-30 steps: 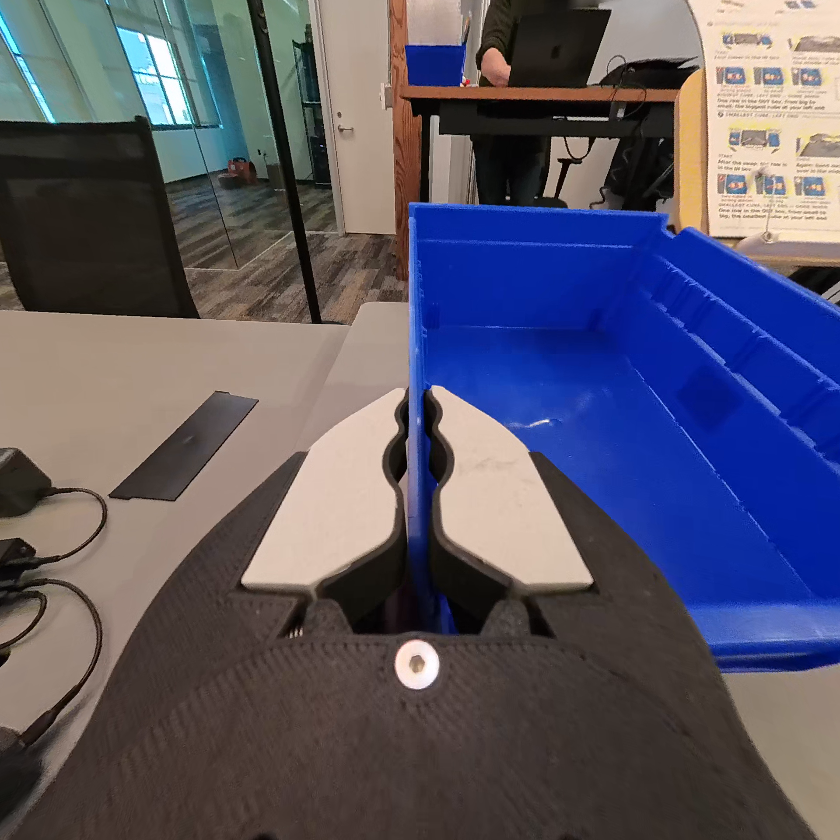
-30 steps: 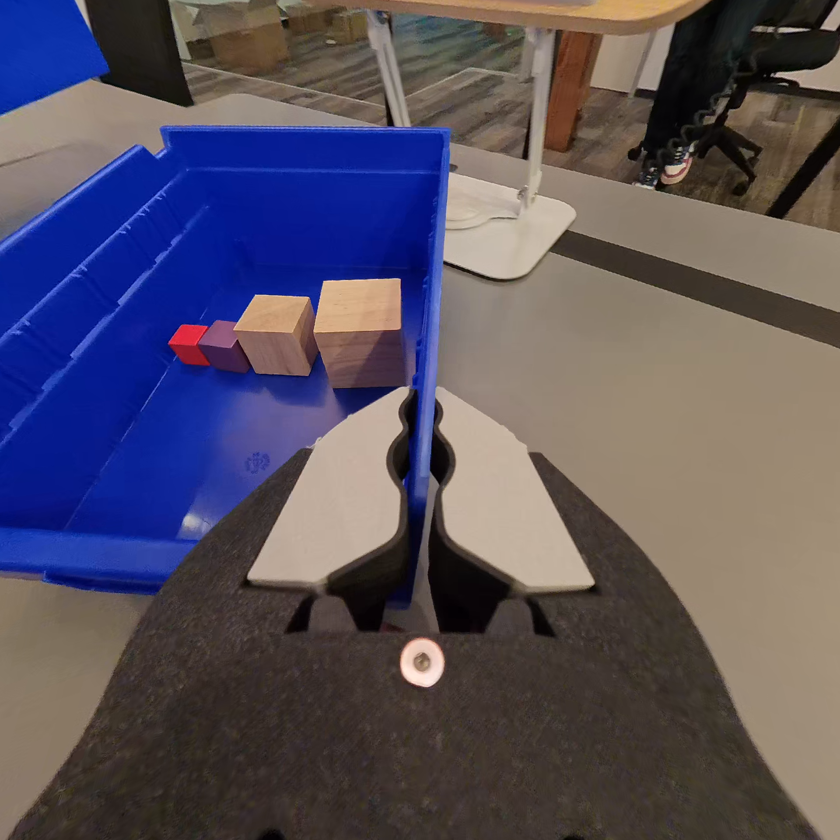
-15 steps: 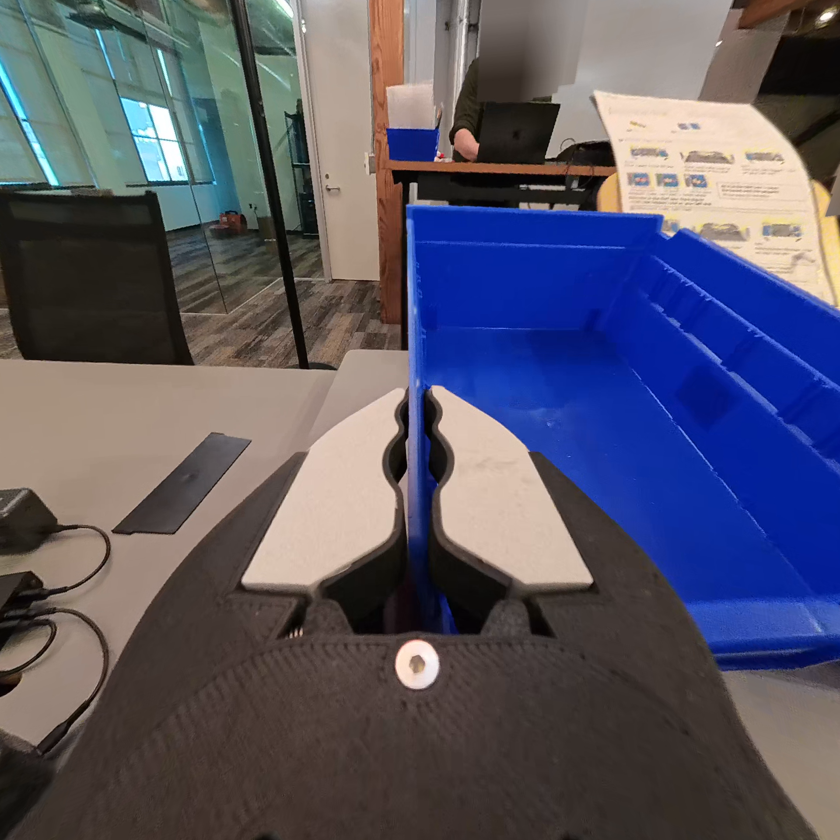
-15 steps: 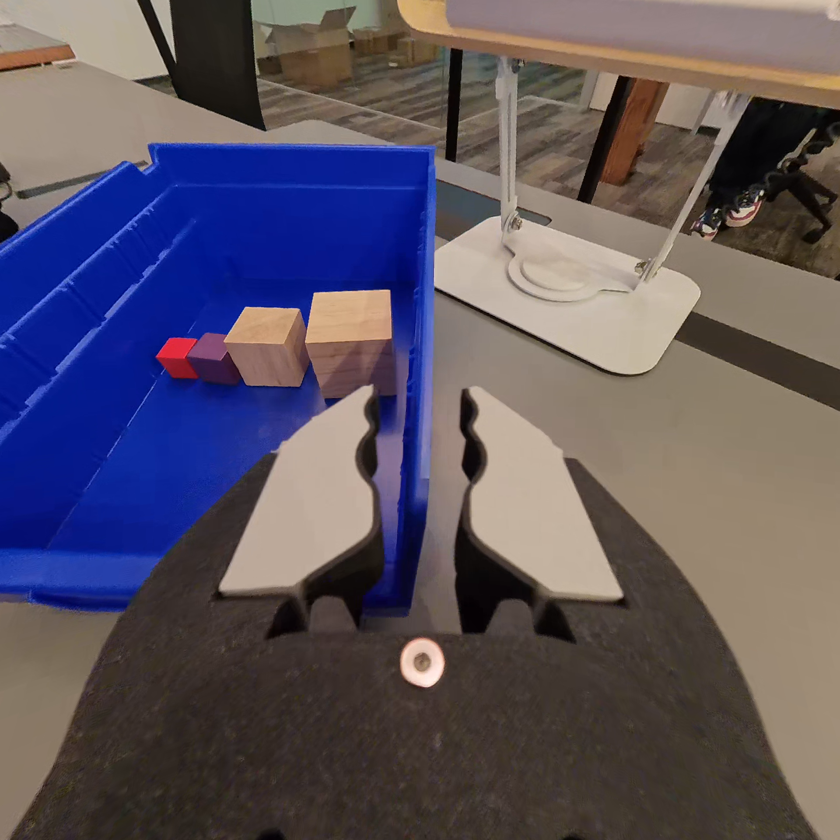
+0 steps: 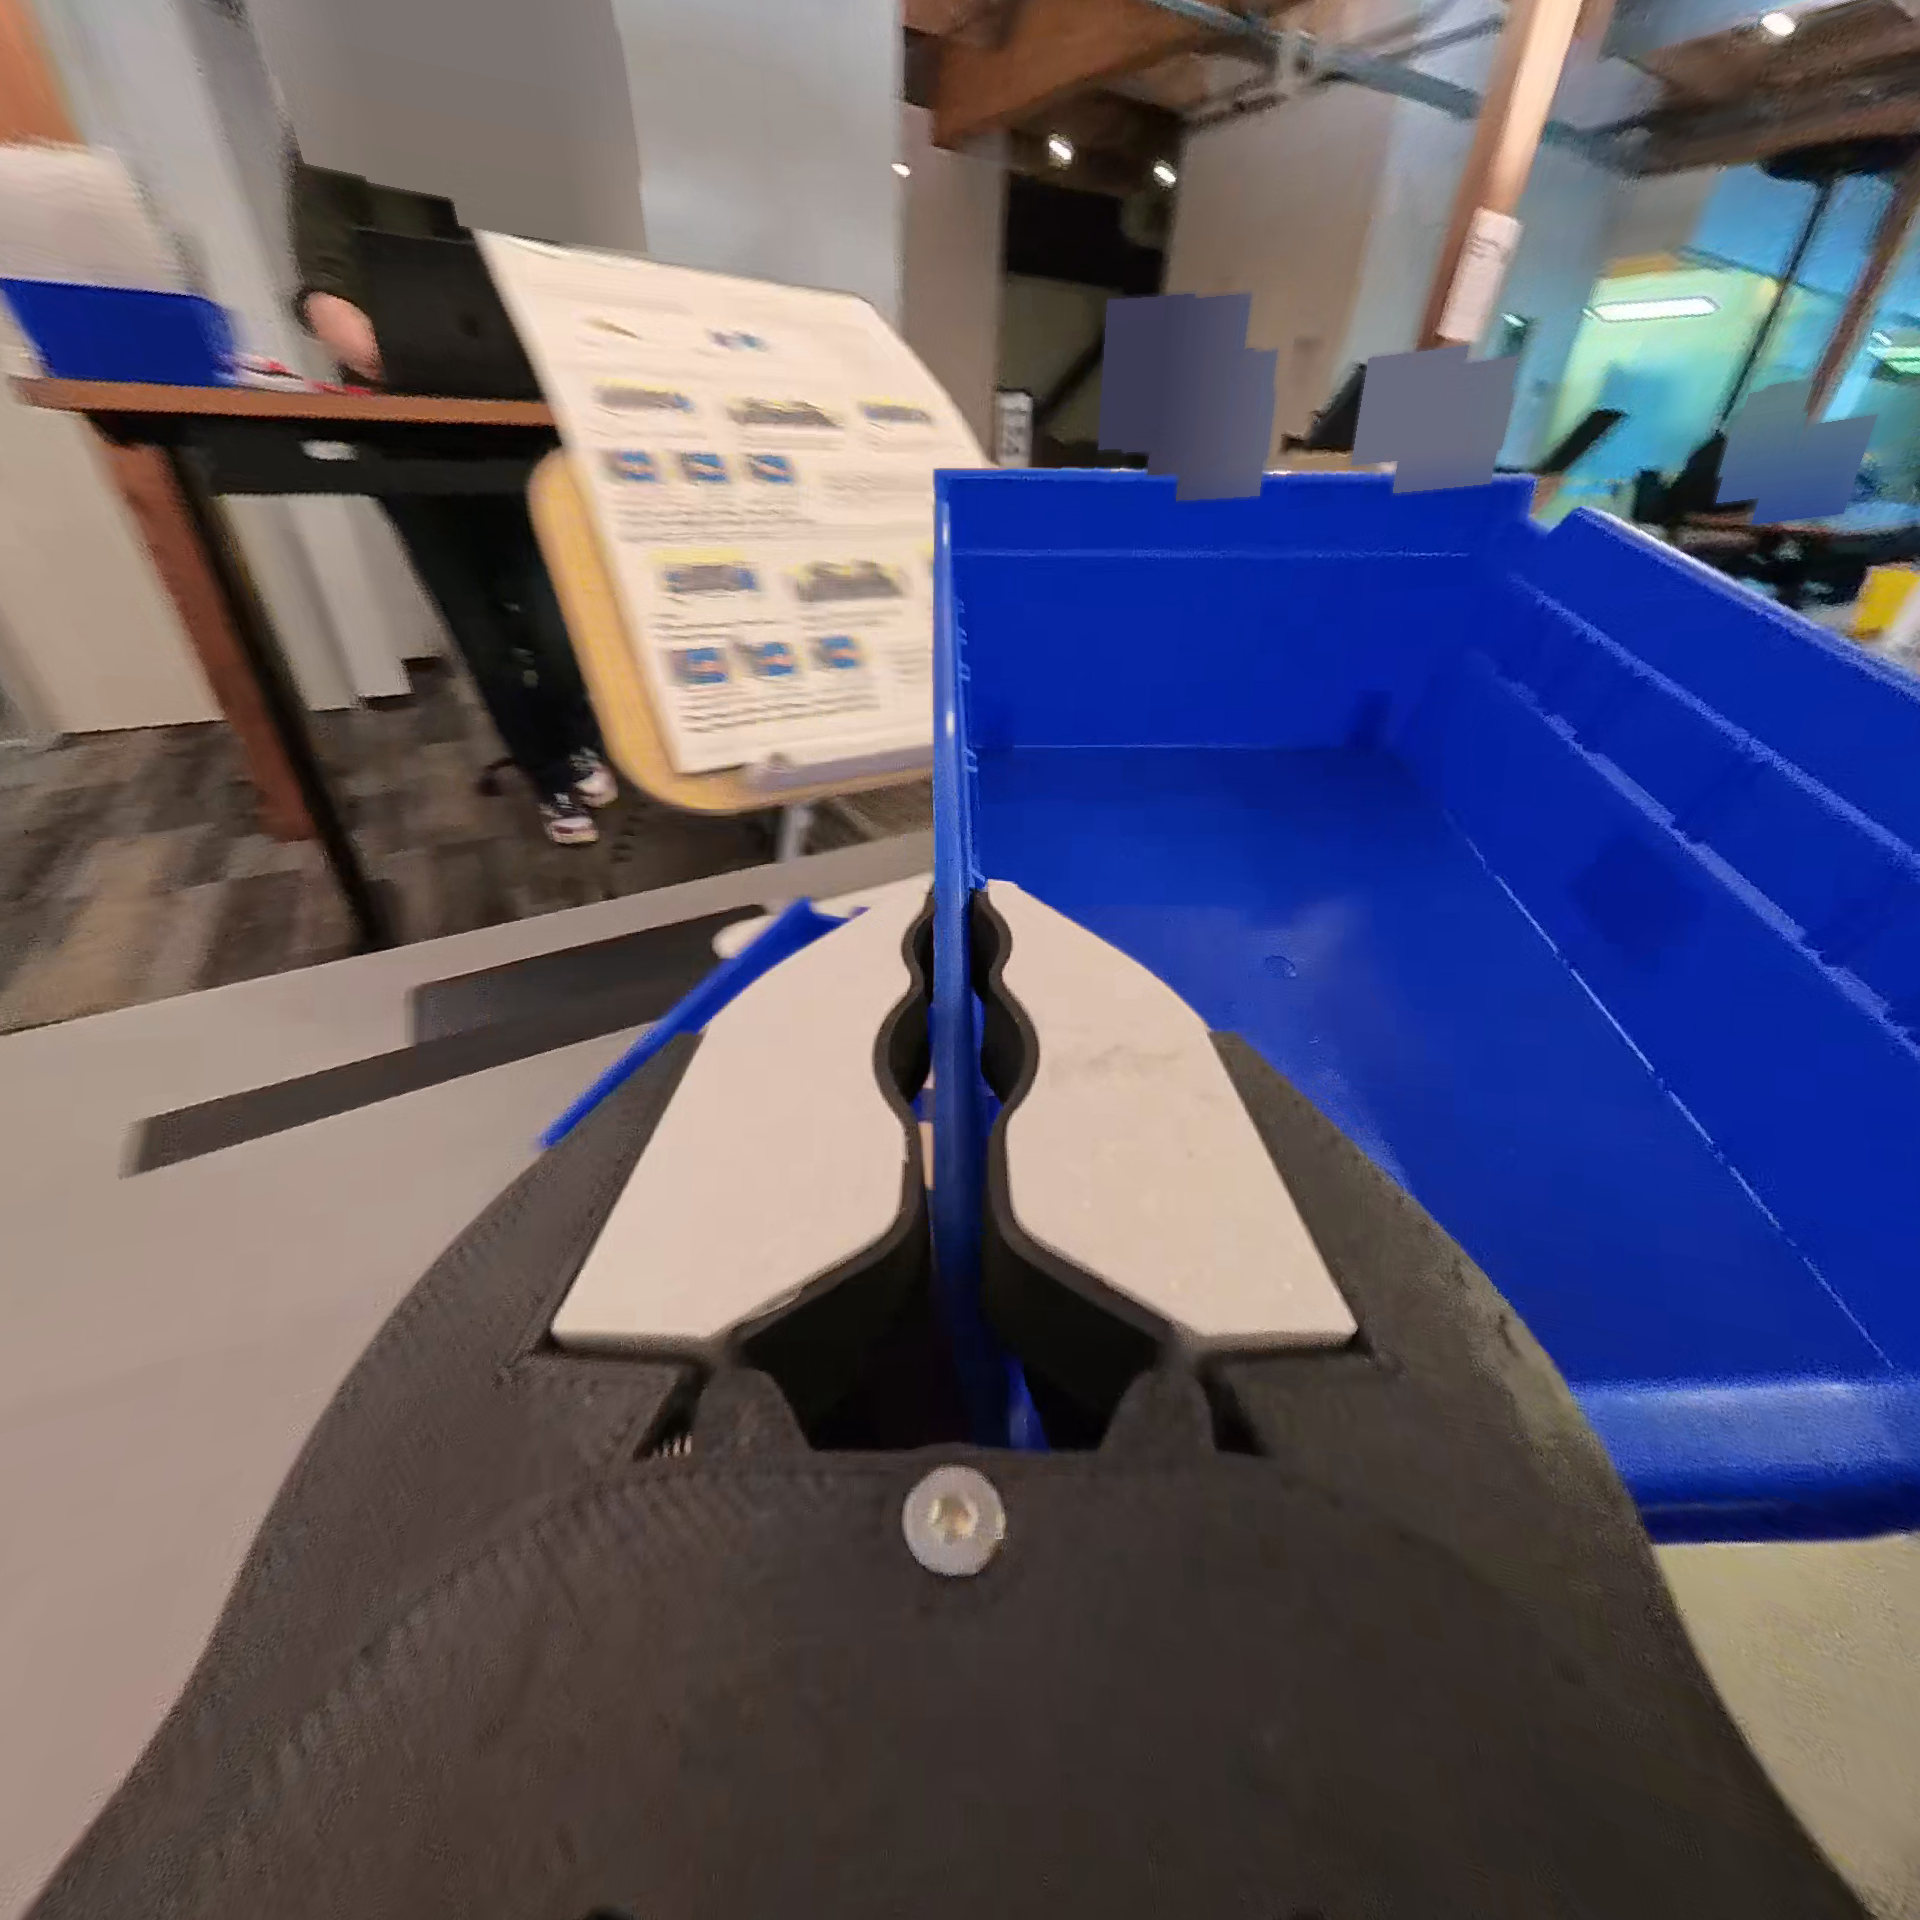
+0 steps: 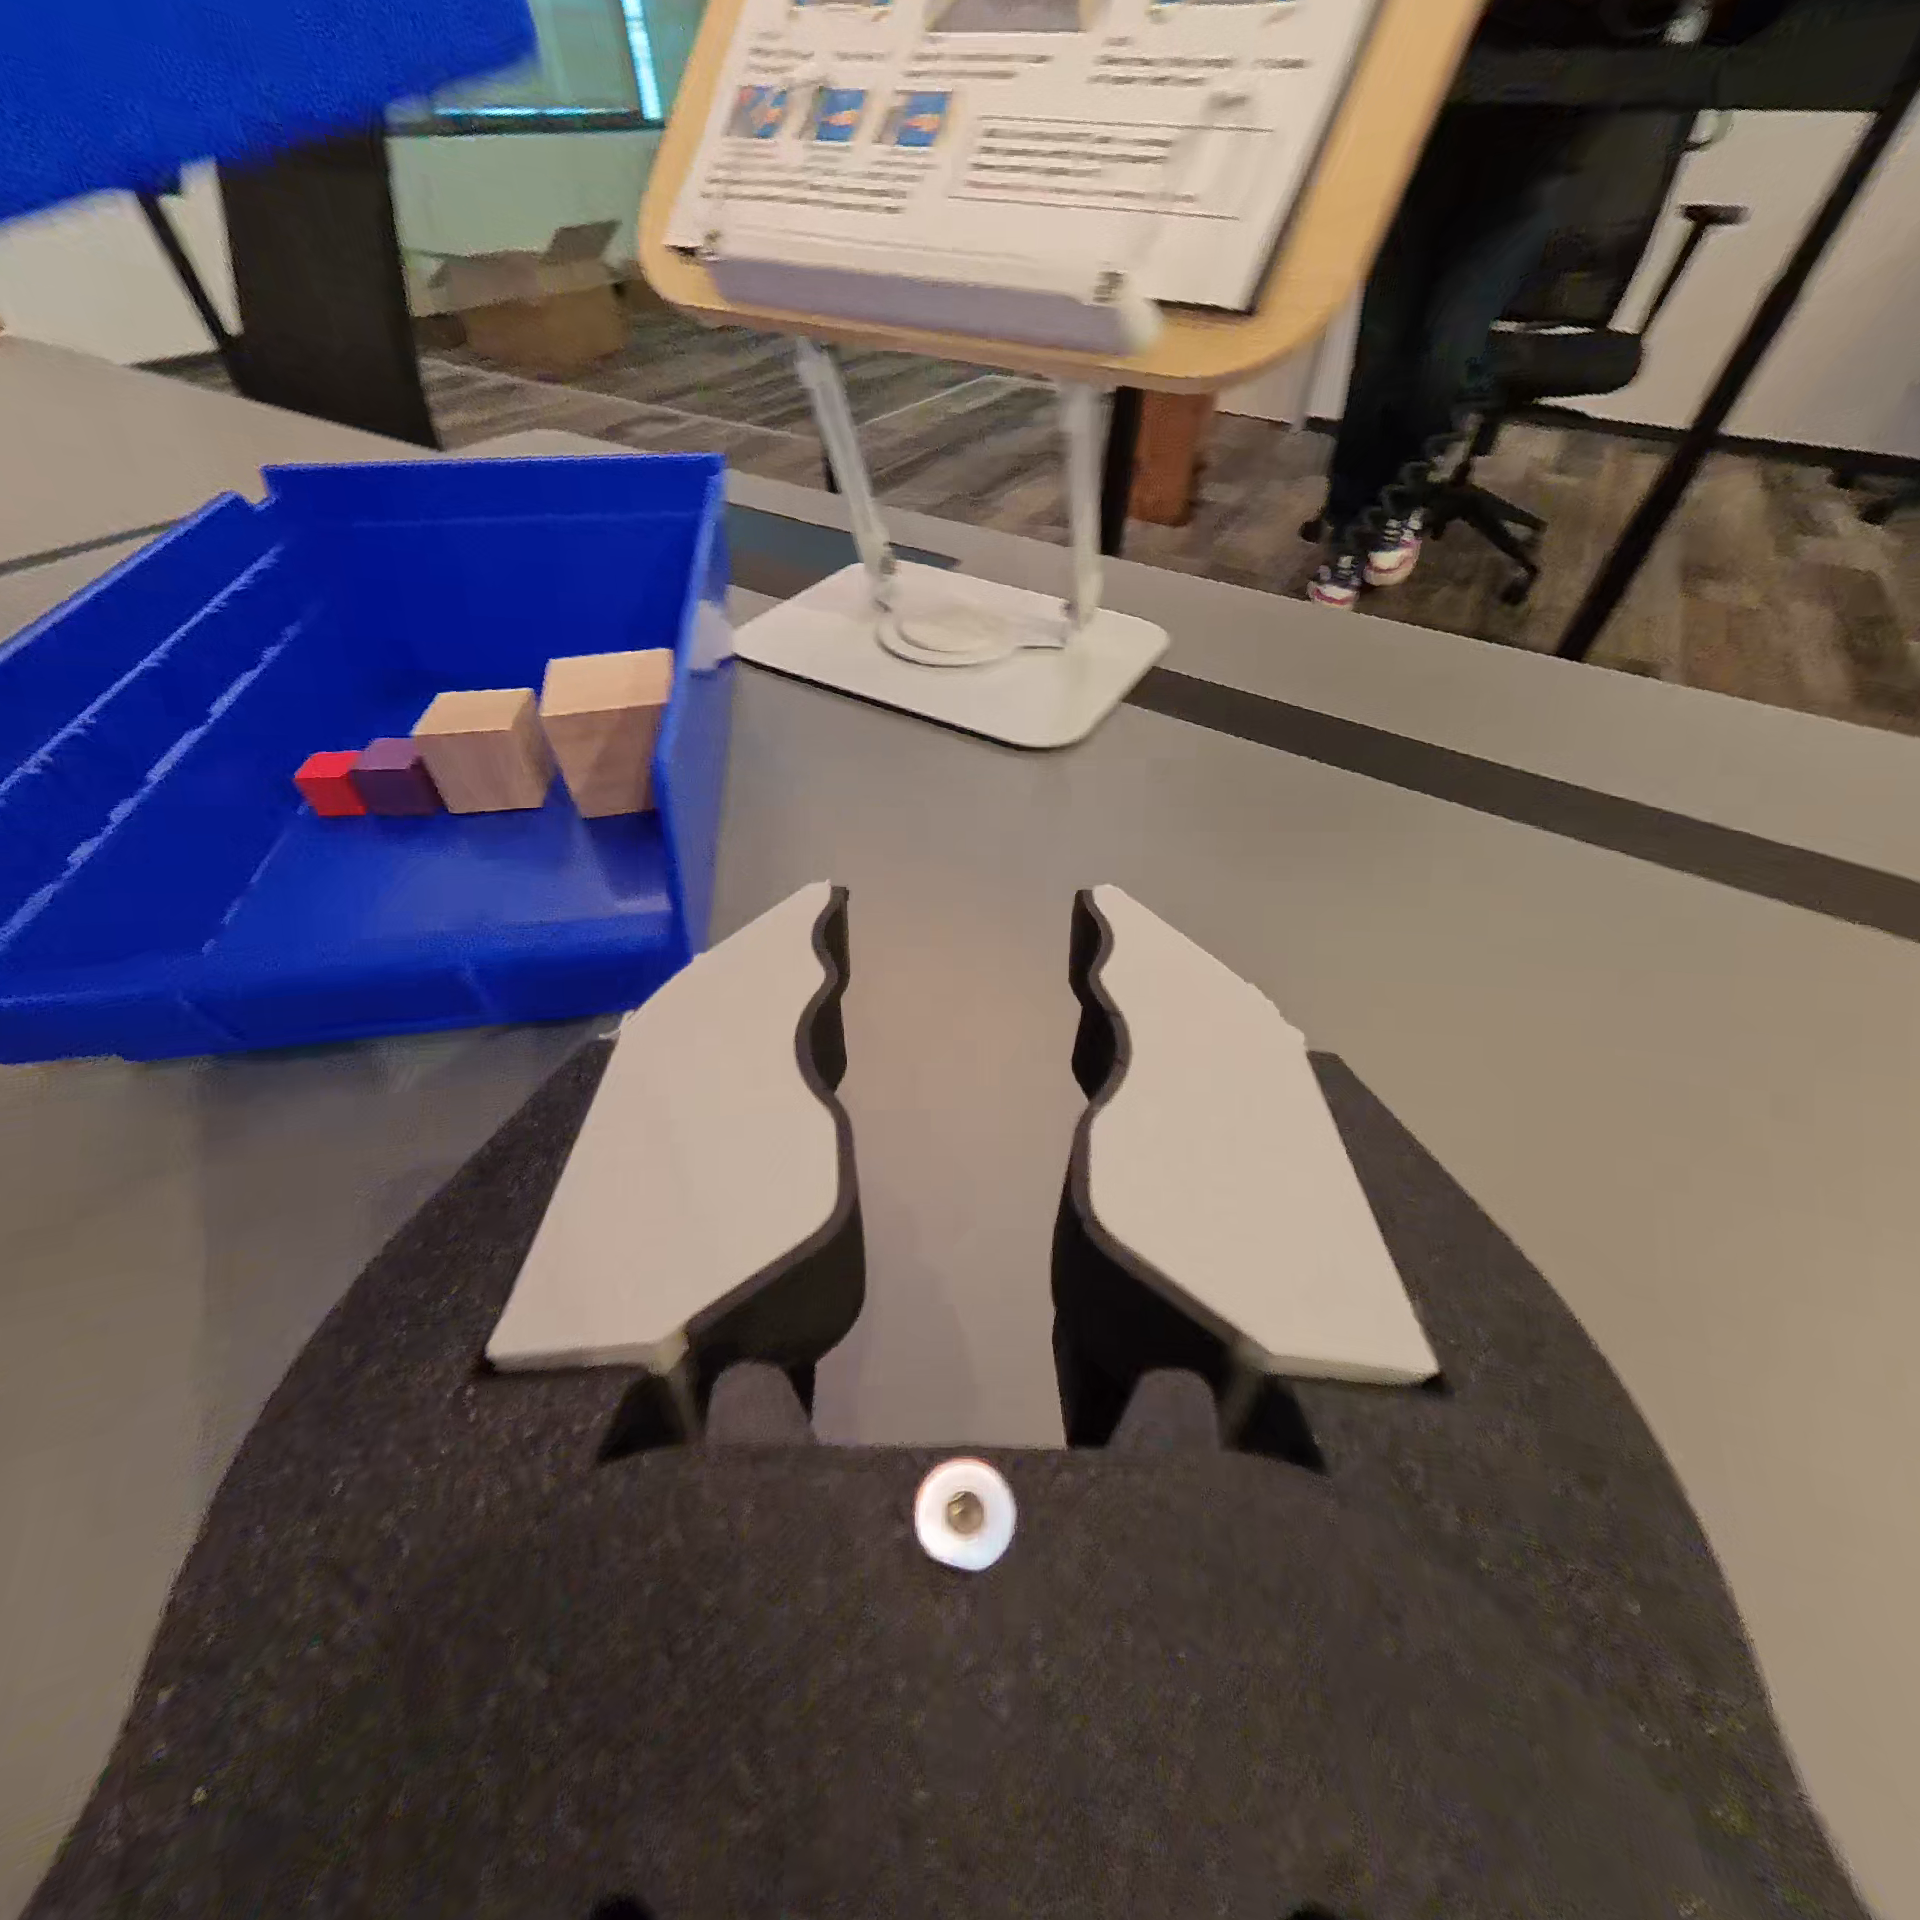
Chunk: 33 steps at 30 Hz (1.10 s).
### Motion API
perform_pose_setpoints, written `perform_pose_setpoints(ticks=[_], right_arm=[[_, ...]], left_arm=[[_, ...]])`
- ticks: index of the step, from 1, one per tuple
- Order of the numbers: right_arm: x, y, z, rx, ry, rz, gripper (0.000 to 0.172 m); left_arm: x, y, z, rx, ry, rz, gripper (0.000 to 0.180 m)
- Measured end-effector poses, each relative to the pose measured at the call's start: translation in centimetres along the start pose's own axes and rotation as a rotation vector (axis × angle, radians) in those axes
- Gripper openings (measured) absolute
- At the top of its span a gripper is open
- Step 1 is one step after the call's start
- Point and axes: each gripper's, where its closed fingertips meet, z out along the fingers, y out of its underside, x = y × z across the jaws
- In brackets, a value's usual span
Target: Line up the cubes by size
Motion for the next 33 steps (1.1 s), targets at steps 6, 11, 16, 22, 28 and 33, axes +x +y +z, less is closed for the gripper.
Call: perform_pose_setpoints(ticks=[6, 11, 16, 22, 28, 33], right_arm=[[6.7, 1.3, -7.8, 0.017, 0.179, 0.093, 0.039], [11.1, 2.7, -13.4, 0.032, 0.333, 0.133, 0.038], [13.2, 4.0, -17.4, 0.035, 0.417, 0.173, 0.037], [12.0, 4.7, -20.6, 0.07, 0.418, 0.2, 0.04], [8.0, 4.9, -21.9, 0.105, 0.378, 0.206, 0.043], [3.9, 5.8, -20.0, 0.055, 0.323, 0.188, 0.055]], left_arm=[[11.5, 5.6, 8.6, -0.098, 0.198, -0.018, 0.004], [18.3, 10.3, 13.8, -0.183, 0.306, -0.015, 0.003], [22.6, 12.4, 17.1, -0.201, 0.336, -0.035, 0.004], [25.6, 15.4, 20.0, -0.247, 0.326, 0.005, 0.004], [25.6, 17.7, 21.9, -0.262, 0.283, -0.025, 0.004], [26.0, 17.9, 22.4, -0.251, 0.263, -0.022, 0.004]])
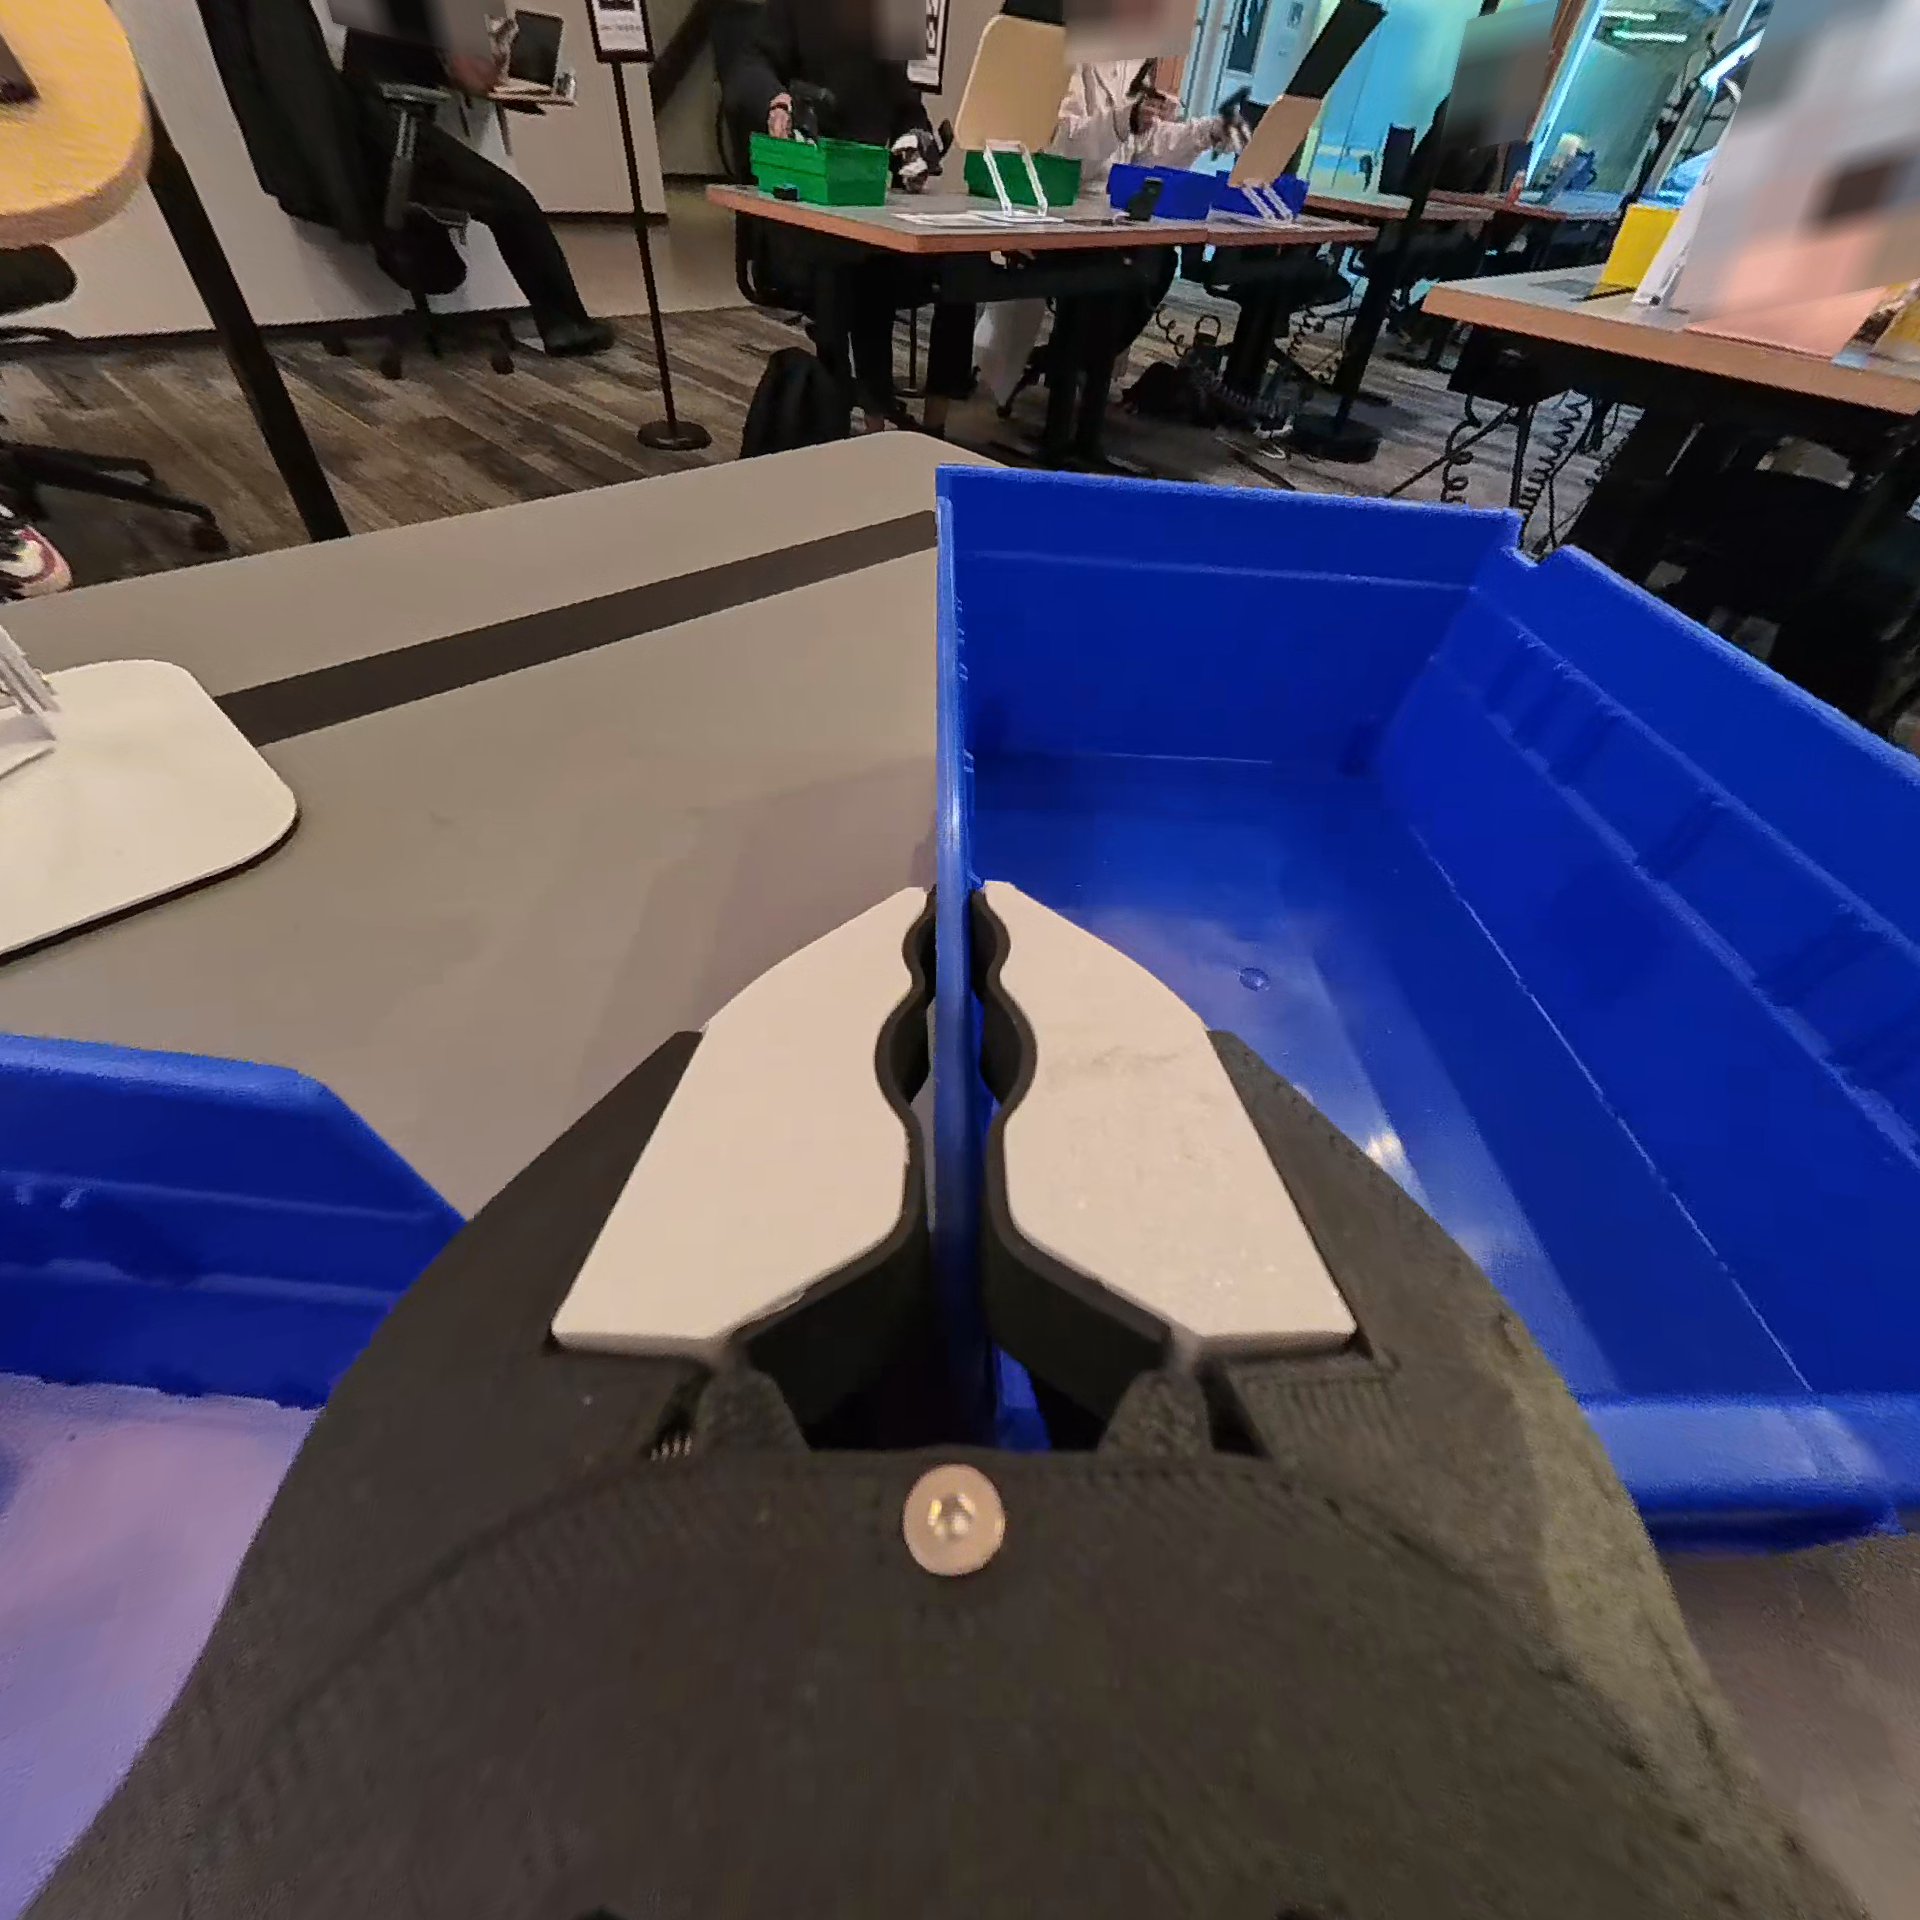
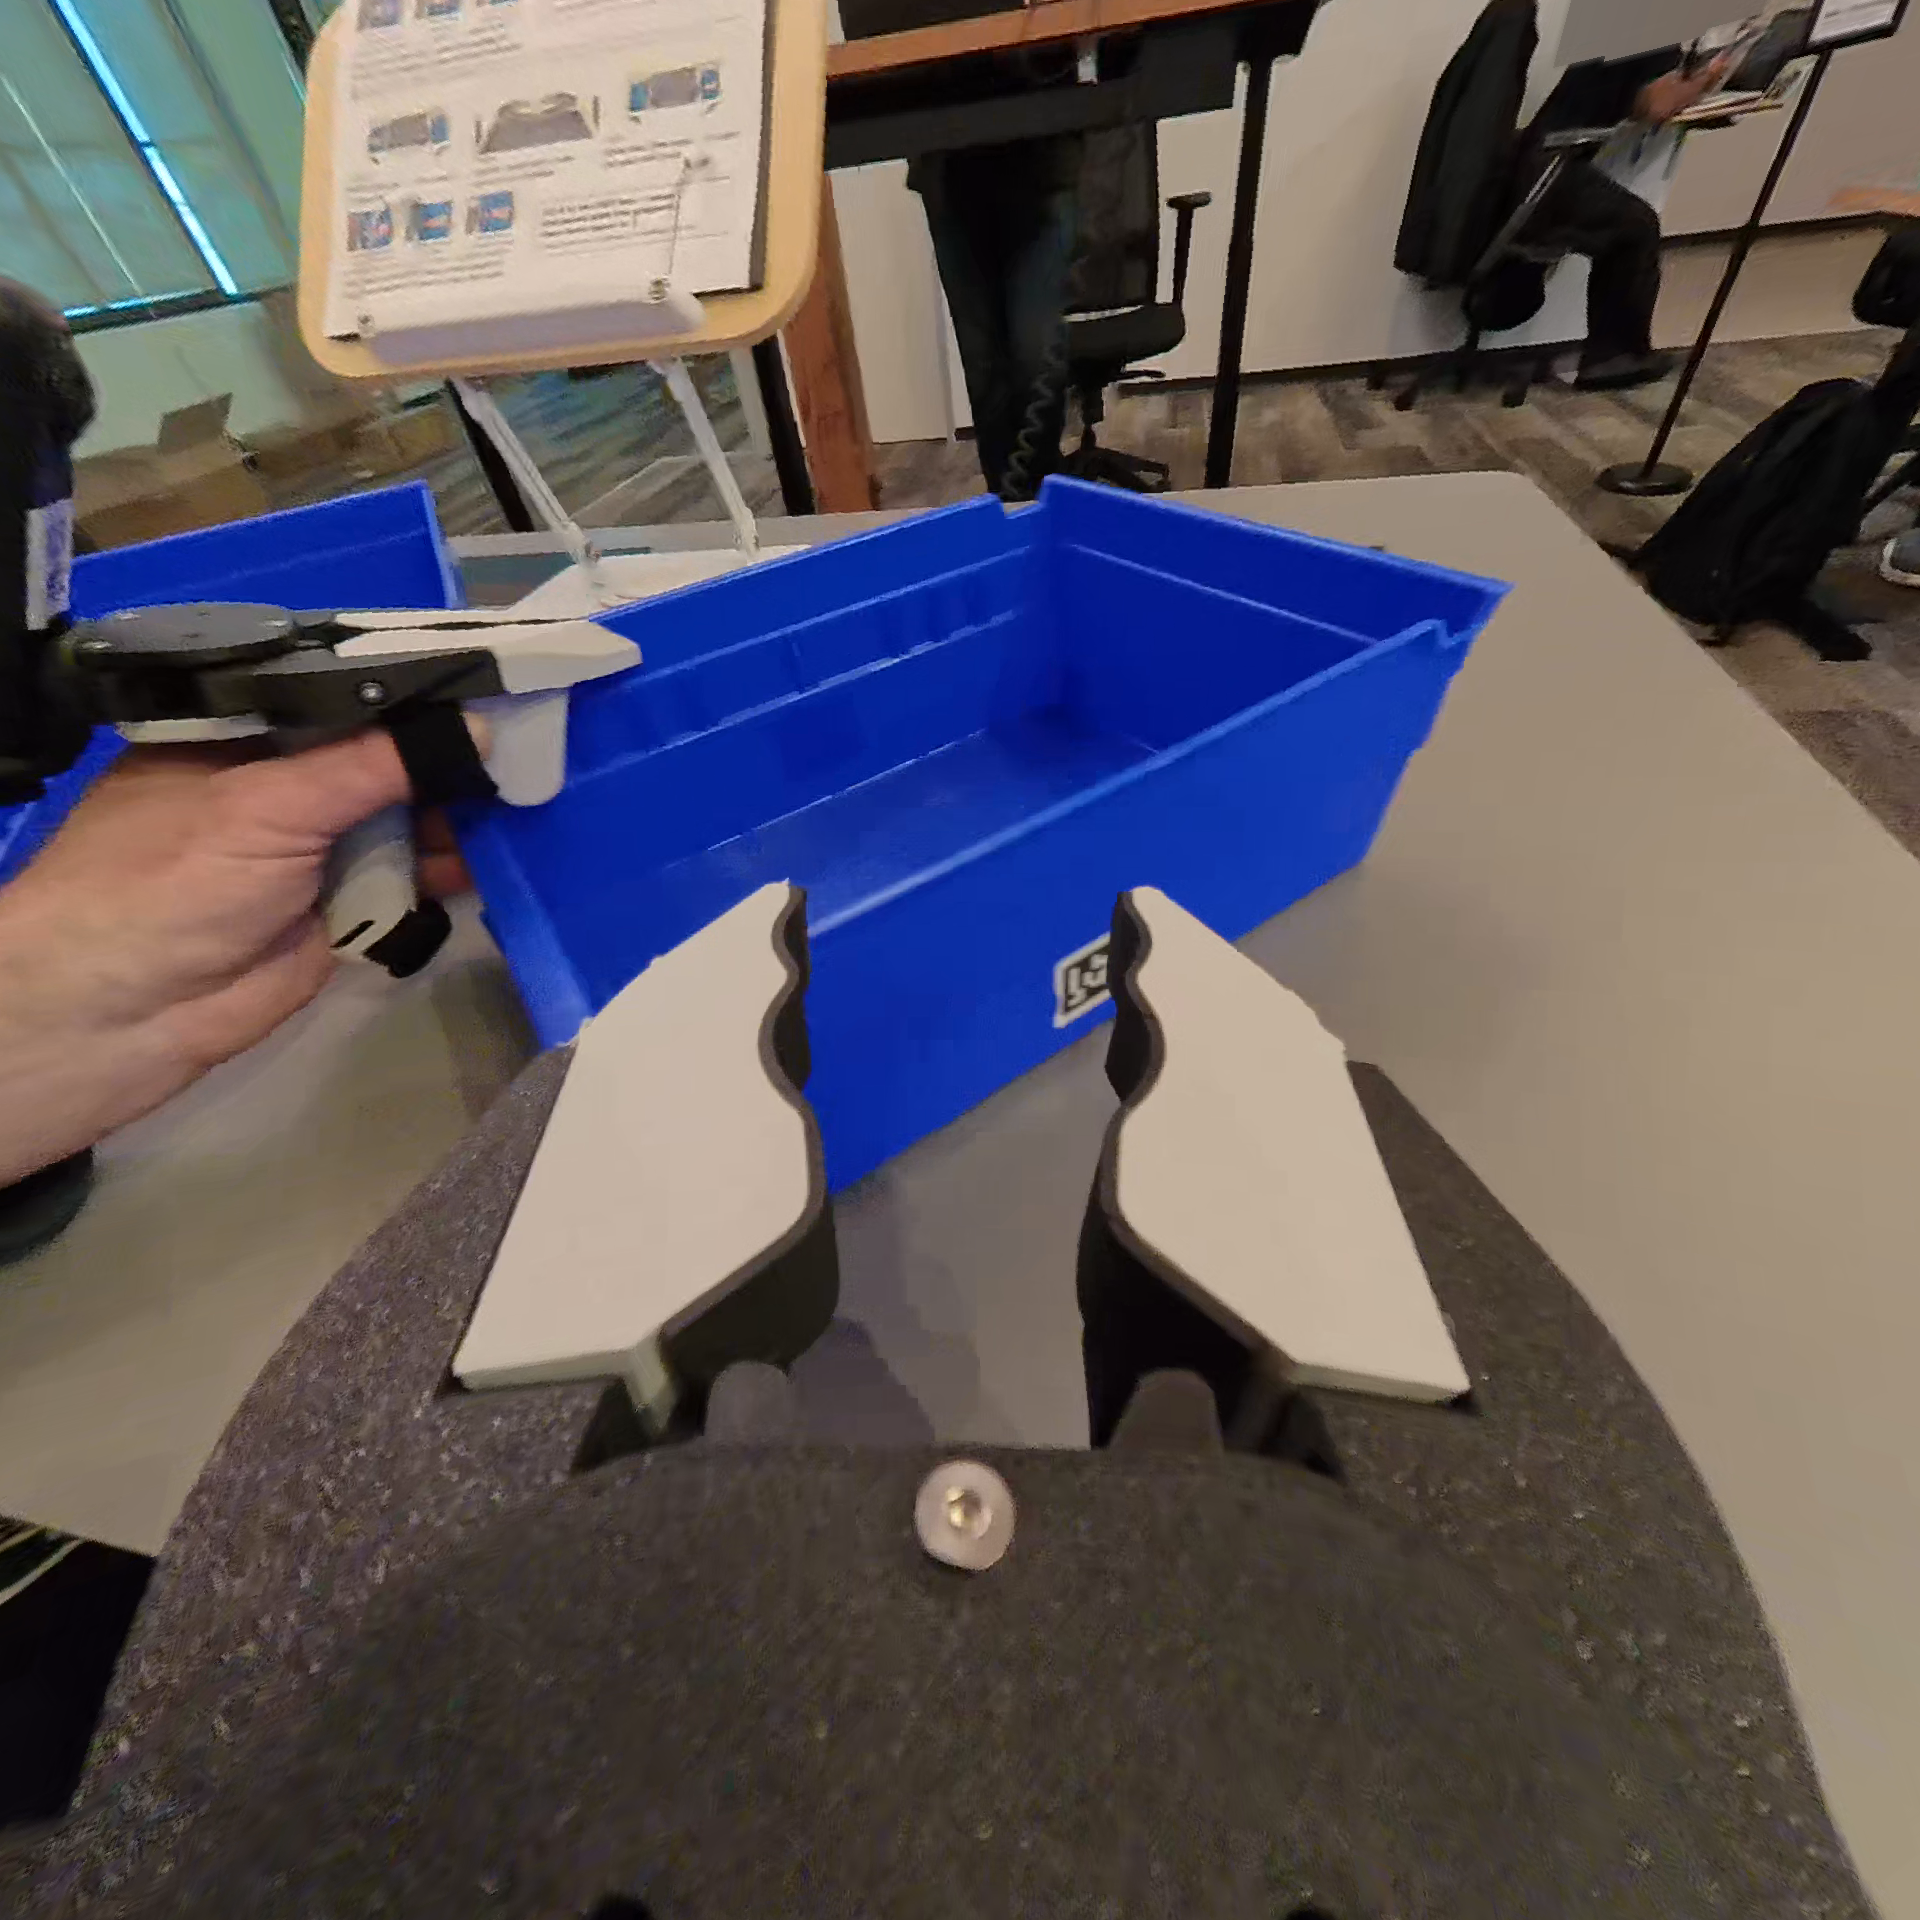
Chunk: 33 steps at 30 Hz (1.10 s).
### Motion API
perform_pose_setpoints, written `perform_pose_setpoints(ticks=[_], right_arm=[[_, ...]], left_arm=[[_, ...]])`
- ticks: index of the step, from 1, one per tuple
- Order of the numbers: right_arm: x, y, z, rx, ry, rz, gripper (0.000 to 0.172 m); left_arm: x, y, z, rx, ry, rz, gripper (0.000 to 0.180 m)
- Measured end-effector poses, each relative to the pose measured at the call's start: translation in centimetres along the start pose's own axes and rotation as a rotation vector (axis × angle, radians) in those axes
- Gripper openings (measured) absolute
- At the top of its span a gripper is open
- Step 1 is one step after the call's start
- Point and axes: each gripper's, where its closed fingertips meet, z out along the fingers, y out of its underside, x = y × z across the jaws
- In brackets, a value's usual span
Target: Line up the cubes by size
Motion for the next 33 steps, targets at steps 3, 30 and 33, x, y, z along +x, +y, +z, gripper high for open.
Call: perform_pose_setpoints(ticks=[3, 30, 33], right_arm=[[-1.0, 1.3, 0.6, -0.05, 0.031, -0.054, 0.055], [-2.1, 4.0, 0.3, -0.195, 0.051, -0.135, 0.031], [-0.5, 3.7, 1.1, -0.209, 0.084, -0.164, 0.024]], left_arm=[[0.5, 0.2, 0.0, 0.01, 0.012, -0.011, 0.007], [3.8, 3.6, -5.7, -0.14, 0.278, -0.038, 0.019], [4.3, 3.6, -5.3, -0.139, 0.281, -0.031, 0.021]])
